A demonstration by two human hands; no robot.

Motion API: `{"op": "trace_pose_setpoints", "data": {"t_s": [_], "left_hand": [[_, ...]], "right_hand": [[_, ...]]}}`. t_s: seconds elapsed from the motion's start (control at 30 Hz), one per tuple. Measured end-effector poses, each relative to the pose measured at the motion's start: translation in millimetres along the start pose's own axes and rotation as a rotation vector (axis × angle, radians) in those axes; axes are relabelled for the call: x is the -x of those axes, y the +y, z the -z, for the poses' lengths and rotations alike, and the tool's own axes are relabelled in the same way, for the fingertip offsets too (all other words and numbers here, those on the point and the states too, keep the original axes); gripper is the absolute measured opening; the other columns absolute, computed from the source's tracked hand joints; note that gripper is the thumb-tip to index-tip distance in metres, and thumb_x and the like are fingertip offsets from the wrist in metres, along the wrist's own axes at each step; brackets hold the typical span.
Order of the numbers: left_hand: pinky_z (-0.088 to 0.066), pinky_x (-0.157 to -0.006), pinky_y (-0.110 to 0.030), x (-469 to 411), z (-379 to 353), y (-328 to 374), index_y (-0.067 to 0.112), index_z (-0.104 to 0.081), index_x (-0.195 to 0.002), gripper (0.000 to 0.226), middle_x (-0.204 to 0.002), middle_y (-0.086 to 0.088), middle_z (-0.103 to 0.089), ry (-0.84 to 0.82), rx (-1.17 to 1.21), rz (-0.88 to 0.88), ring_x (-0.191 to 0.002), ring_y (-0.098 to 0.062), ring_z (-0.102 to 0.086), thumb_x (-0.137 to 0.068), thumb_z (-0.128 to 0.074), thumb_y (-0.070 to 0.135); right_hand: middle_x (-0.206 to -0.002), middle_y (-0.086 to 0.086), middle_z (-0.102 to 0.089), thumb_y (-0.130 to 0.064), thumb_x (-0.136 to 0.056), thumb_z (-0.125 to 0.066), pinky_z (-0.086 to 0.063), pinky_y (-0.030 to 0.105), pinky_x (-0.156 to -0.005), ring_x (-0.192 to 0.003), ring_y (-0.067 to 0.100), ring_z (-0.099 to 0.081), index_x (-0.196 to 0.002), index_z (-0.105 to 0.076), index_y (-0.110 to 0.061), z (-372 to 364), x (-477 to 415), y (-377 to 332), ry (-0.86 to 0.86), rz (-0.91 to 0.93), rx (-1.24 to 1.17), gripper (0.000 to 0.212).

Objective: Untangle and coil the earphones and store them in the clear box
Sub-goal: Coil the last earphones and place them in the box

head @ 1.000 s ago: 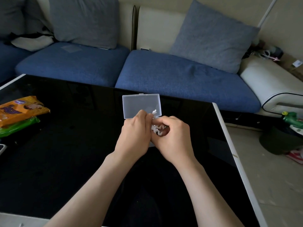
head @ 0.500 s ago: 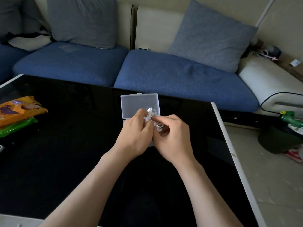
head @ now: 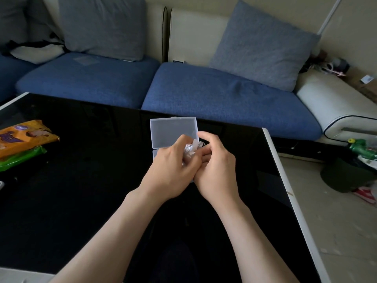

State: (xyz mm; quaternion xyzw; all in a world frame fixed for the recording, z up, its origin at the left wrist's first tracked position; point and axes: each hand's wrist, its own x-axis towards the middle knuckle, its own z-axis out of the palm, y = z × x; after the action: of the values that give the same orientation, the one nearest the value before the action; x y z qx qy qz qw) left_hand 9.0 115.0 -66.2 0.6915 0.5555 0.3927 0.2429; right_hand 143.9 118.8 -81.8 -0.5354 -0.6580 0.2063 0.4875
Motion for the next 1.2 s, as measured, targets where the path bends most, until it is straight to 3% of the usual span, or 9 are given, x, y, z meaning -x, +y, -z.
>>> {"op": "trace_pose_setpoints", "data": {"t_s": [0.2, 0.37, 0.47, 0.53, 0.63, 0.73, 0.8, 1.03, 1.2], "left_hand": [[-0.042, -0.06, -0.015, -2, 4, 1, 0.028, -0.062, -0.113, 0.02, -0.071, 0.007, -0.066, 0.014, 0.033, 0.017, -0.068, -0.007, -0.064, -0.094, -0.069, 0.027], [-0.044, -0.064, -0.012, -3, 3, 3, 0.032, -0.065, -0.117, 0.022, -0.081, 0.009, -0.073, -0.031, 0.103, 0.067, -0.075, -0.004, -0.067, -0.097, -0.063, 0.022], [-0.05, -0.067, -0.019, -6, 4, 4, 0.032, -0.066, -0.118, 0.023, -0.088, 0.007, -0.076, -0.032, 0.272, 0.126, -0.077, -0.006, -0.073, -0.099, -0.063, 0.018], [-0.055, -0.068, -0.025, -8, 5, 6, 0.028, -0.063, -0.126, 0.03, -0.091, -0.001, -0.078, -0.004, 0.475, 0.221, -0.075, -0.009, -0.074, -0.099, -0.065, 0.015], [-0.063, -0.091, -0.044, -10, 8, 8, 0.018, -0.066, -0.131, 0.035, -0.1, -0.009, -0.081, 0.013, 0.671, 0.384, -0.094, -0.024, -0.079, -0.096, -0.065, 0.019], [-0.059, -0.102, -0.052, -11, 12, 8, 0.009, -0.082, -0.097, 0.024, -0.102, -0.017, -0.08, -0.026, 0.782, 0.443, -0.101, -0.032, -0.078, -0.098, -0.058, 0.012], [-0.058, -0.103, -0.051, -13, 13, 6, 0.007, -0.082, -0.088, 0.023, -0.102, -0.018, -0.079, -0.032, 0.838, 0.473, -0.098, -0.029, -0.078, -0.092, -0.061, 0.015], [-0.054, -0.096, -0.048, -14, 11, 2, 0.0, -0.078, -0.101, 0.024, -0.101, -0.022, -0.075, -0.097, 0.883, 0.488, -0.099, -0.032, -0.07, -0.097, -0.056, 0.008], [-0.049, -0.112, -0.051, -11, 10, -1, 0.002, -0.075, -0.115, 0.026, -0.114, -0.02, -0.077, -0.185, 0.886, 0.506, -0.106, -0.027, -0.074, -0.109, -0.052, 0.012]], "right_hand": [[-0.111, 0.0, -0.067, 0.007, -0.08, -0.07, -0.061, 0.029, -0.082, -0.094, 0.009, -0.069, -0.133, -0.07, -0.015, -3, -1, 2, 0.014, 0.068, 0.043, 0.058], [-0.12, -0.003, -0.045, -0.004, -0.075, -0.085, -0.043, 0.009, -0.093, -0.107, 0.013, -0.058, -0.126, -0.073, -0.026, 2, -2, 0, 0.08, 0.068, 0.129, 0.057], [-0.127, -0.005, -0.056, -0.009, -0.075, -0.088, -0.046, 0.009, -0.094, -0.112, 0.001, -0.06, -0.127, -0.069, -0.024, 3, -4, 0, 0.039, 0.039, 0.031, 0.057], [-0.125, -0.009, -0.066, -0.014, -0.079, -0.088, -0.055, 0.021, -0.094, -0.111, 0.002, -0.066, -0.129, -0.067, -0.027, 3, -5, 0, -0.006, -0.025, -0.027, 0.056], [-0.119, -0.009, -0.074, -0.024, -0.087, -0.085, -0.064, 0.035, -0.086, -0.105, 0.011, -0.074, -0.132, -0.068, -0.031, 3, -6, 2, -0.079, -0.09, -0.127, 0.048], [-0.118, -0.006, -0.076, -0.031, -0.097, -0.074, -0.063, 0.034, -0.087, -0.104, 0.011, -0.075, -0.13, -0.072, -0.028, 3, -6, 2, -0.05, -0.108, -0.183, 0.033], [-0.114, -0.004, -0.077, -0.025, -0.105, -0.068, -0.062, 0.033, -0.088, -0.1, 0.01, -0.076, -0.125, -0.076, -0.023, 5, -8, 2, -0.007, -0.089, -0.178, 0.022], [-0.115, -0.009, -0.076, -0.022, -0.108, -0.063, -0.06, 0.028, -0.09, -0.106, 0.007, -0.072, -0.129, -0.075, -0.022, 7, -9, 6, -0.018, -0.077, -0.055, 0.024], [-0.099, -0.011, -0.076, -0.023, -0.106, -0.064, -0.055, 0.017, -0.075, -0.089, 0.002, -0.072, -0.118, -0.073, -0.02, 5, -5, 5, -0.082, -0.134, -0.02, 0.015]]}}
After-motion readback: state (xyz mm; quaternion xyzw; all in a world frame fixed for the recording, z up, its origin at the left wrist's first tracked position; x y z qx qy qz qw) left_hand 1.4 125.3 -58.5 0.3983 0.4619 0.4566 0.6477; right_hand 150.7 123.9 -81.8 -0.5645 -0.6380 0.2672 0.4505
